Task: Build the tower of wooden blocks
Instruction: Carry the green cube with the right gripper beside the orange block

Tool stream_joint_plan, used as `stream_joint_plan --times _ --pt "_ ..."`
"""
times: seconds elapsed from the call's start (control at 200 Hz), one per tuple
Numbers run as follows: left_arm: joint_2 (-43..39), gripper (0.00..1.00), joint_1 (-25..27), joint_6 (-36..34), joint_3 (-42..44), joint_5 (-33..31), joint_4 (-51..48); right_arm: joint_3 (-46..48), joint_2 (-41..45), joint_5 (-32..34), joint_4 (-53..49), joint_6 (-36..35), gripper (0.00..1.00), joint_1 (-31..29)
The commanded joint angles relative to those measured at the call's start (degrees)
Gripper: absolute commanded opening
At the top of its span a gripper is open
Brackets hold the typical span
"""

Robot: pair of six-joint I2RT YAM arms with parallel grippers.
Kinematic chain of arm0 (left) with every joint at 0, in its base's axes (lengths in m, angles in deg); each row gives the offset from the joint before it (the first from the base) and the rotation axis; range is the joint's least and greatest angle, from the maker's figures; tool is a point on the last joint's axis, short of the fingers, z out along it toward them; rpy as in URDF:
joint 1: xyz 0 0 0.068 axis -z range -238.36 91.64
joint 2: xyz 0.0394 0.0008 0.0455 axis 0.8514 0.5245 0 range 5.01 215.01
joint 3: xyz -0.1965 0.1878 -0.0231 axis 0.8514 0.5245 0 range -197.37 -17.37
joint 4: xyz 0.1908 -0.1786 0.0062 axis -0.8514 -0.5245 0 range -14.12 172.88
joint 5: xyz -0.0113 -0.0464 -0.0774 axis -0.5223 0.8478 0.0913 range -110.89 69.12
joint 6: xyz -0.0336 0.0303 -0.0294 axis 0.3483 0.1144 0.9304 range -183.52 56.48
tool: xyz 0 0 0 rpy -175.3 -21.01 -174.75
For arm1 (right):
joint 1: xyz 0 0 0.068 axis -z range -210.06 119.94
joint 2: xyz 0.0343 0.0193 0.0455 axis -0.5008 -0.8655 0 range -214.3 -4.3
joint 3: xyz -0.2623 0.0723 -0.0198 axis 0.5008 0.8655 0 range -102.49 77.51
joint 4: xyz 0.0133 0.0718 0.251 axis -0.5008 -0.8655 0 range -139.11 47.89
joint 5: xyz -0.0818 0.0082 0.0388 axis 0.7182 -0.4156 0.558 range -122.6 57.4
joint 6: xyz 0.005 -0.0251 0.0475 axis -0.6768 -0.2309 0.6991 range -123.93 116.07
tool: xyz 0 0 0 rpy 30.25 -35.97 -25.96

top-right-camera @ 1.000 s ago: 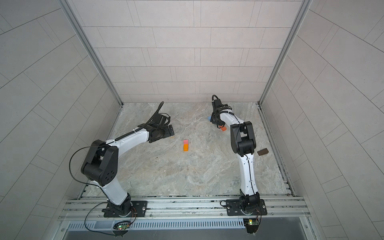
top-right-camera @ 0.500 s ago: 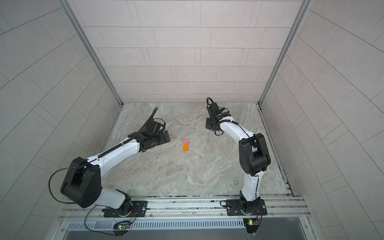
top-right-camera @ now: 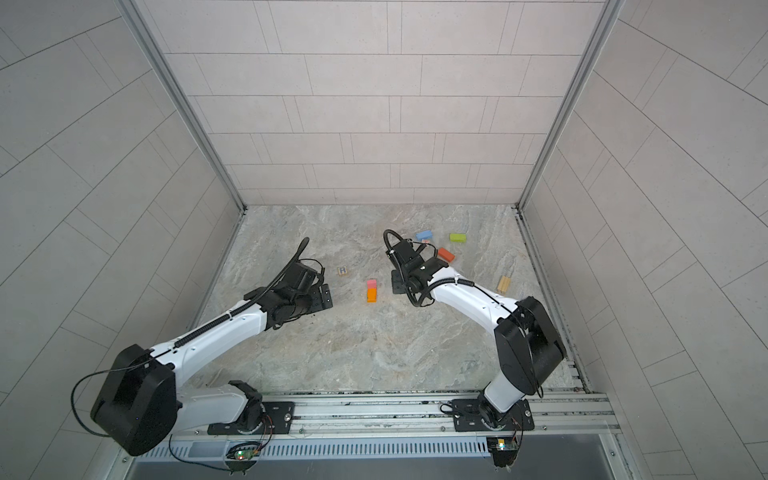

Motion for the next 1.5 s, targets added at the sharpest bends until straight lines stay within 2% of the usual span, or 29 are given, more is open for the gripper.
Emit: stream_joint_plan --times 0.0,0.155,0.39,0.736,1.496 --pt "-1.96 0.99 0.25 0.98 0.52 -1.46 -0.84 1.36 1.53 3.28 2.58 4.15 0.26 -2.53" --pt "-2.19 1.00 0.25 0.71 1.77 -1.76 -0.50 0.58 -0.53 4.27 4.24 5.47 0.26 -5.70" --pt "0.34 1.00 0.25 0.83 3.08 1.31 2.51 -2.85 -5.97 4.00 5.20 6.25 0.26 -8.26" --pt "1.69 1.00 0.16 0.40 3.58 -1.11 2.86 -6.23 -13.37 3.53 6.89 7.05 0.25 -11.25" --pt "3.14 1.00 0.08 -0.93 3.87 -0.85 4.67 -11.50 -20.86 4.45 5.12 6.64 0.26 -11.74"
